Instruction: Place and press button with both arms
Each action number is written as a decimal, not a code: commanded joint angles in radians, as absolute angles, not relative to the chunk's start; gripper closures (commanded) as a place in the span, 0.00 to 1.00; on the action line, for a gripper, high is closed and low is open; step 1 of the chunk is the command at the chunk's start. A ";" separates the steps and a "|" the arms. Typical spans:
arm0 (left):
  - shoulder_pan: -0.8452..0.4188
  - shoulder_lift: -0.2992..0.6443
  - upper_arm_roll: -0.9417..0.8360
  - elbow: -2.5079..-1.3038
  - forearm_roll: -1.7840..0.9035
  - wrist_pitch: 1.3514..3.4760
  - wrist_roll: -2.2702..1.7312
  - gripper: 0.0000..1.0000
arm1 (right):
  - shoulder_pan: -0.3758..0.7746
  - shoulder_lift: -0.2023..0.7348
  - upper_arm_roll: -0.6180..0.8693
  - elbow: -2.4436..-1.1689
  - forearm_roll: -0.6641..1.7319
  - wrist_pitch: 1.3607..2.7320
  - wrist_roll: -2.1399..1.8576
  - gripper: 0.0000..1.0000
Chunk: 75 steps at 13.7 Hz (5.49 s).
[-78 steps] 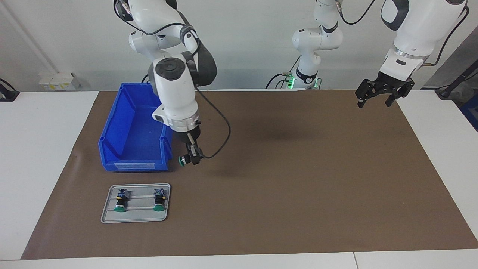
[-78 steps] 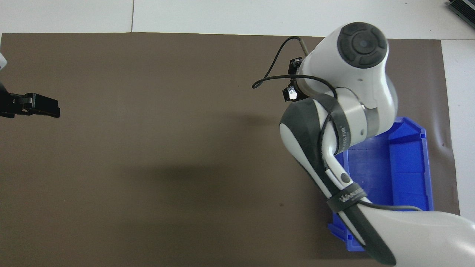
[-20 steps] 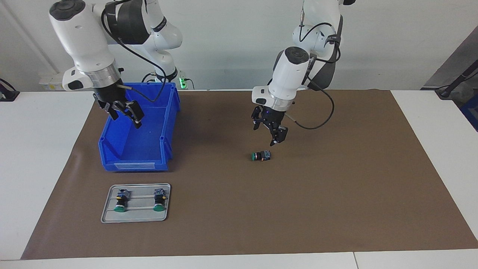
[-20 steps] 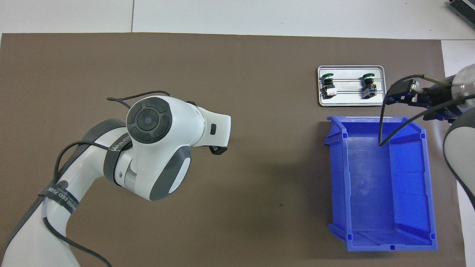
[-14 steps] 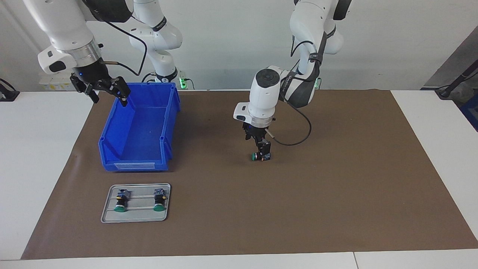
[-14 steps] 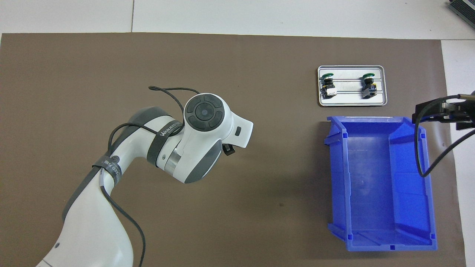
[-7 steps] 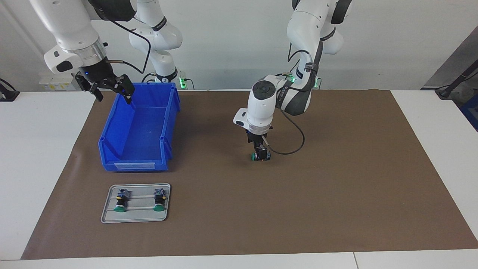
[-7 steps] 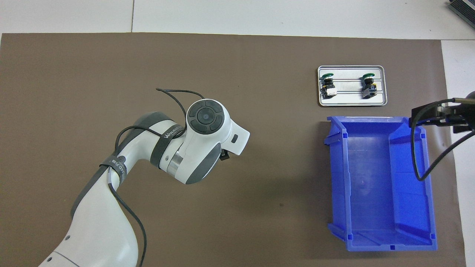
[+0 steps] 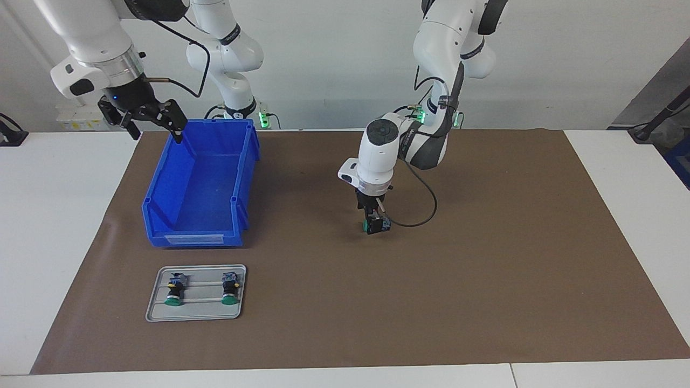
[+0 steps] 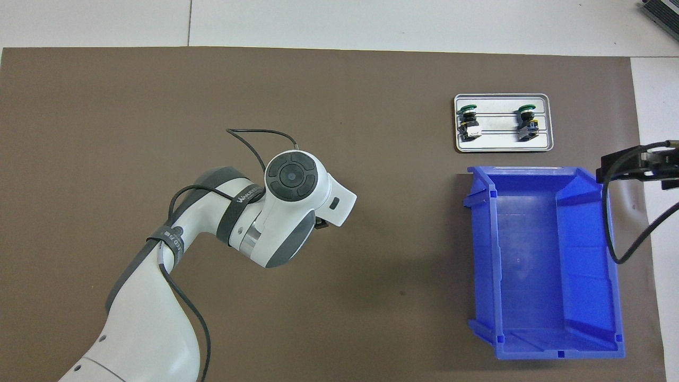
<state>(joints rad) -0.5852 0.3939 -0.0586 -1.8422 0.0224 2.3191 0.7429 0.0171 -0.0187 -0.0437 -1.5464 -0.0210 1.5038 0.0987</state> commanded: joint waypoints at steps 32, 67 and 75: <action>-0.614 0.354 -0.048 -2.000 0.032 2.490 0.713 0.31 | 0.014 -0.038 -0.032 -1.588 -0.017 1.491 0.061 0.00; -0.137 0.123 -0.049 -2.193 -1.182 2.171 1.739 1.00 | 0.014 -0.038 -0.032 -1.588 -0.017 1.491 0.061 0.00; -0.170 0.135 -0.051 -2.266 -1.433 2.163 1.891 1.00 | 0.014 -0.038 -0.032 -1.588 -0.017 1.491 0.061 0.00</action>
<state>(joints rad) -0.1509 0.1586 -0.0509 -2.2388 -1.3806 2.1671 1.8645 0.0200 -0.0195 -0.0357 -1.5689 -0.0203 1.4944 0.0878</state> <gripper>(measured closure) 0.604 0.000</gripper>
